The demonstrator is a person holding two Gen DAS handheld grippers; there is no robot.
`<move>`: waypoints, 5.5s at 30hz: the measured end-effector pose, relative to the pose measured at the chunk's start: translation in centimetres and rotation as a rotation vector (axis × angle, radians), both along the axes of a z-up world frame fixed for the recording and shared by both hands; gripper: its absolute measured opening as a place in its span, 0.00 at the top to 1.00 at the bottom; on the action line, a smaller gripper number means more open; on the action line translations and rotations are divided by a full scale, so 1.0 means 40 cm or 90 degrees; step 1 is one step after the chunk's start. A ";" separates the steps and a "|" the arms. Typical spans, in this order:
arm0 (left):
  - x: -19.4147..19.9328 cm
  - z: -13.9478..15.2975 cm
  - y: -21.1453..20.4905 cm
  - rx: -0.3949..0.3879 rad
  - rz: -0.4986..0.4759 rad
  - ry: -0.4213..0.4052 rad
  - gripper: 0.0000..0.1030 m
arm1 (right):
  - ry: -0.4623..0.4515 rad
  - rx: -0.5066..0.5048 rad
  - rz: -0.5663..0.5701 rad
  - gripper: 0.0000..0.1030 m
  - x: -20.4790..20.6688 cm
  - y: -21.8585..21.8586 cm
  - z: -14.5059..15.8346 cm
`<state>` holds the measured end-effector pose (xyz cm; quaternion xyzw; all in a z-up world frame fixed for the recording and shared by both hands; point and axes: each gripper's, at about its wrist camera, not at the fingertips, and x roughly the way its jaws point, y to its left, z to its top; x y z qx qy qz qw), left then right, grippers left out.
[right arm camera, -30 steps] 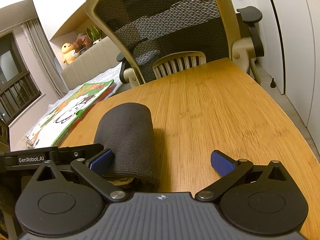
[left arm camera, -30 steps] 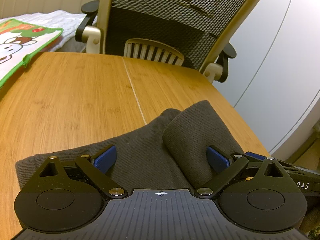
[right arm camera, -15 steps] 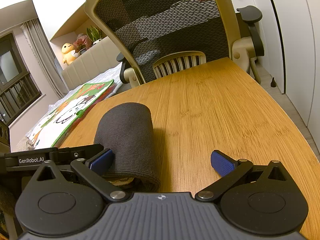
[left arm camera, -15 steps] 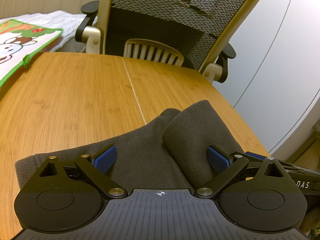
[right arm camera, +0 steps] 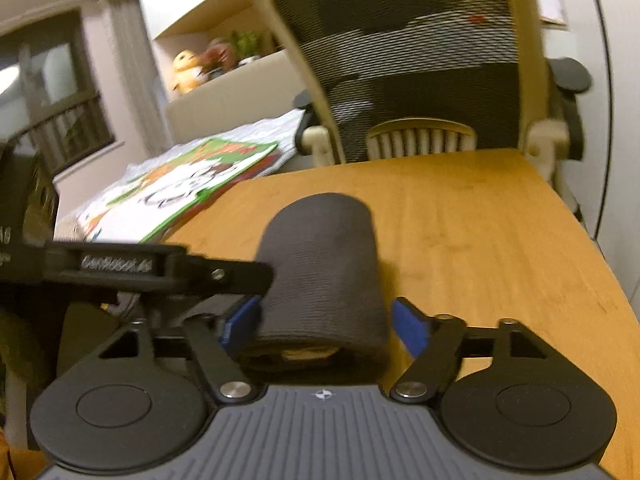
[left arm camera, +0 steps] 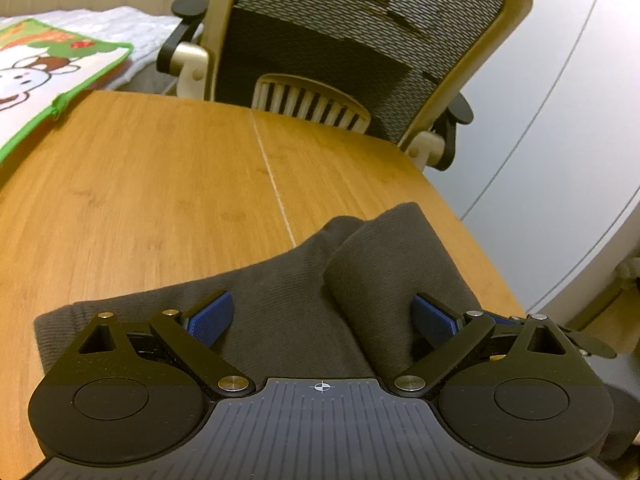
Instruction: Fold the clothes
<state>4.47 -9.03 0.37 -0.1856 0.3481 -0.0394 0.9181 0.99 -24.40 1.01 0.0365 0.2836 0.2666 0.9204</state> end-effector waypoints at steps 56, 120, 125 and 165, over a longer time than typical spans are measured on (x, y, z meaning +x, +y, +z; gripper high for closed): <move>-0.151 0.103 0.131 0.018 0.096 -0.060 0.04 | -0.176 -0.226 0.161 0.38 -0.173 0.260 0.040; -0.029 0.126 0.220 -0.025 0.096 -0.101 0.00 | -0.086 -0.191 0.062 0.28 0.057 0.294 0.015; 0.042 0.105 0.156 0.057 0.075 -0.071 0.00 | -0.150 -0.283 0.074 0.19 0.032 0.341 0.013; -0.102 -0.031 0.263 0.108 0.209 -0.041 0.01 | -0.049 0.013 -0.053 0.00 0.070 0.188 0.000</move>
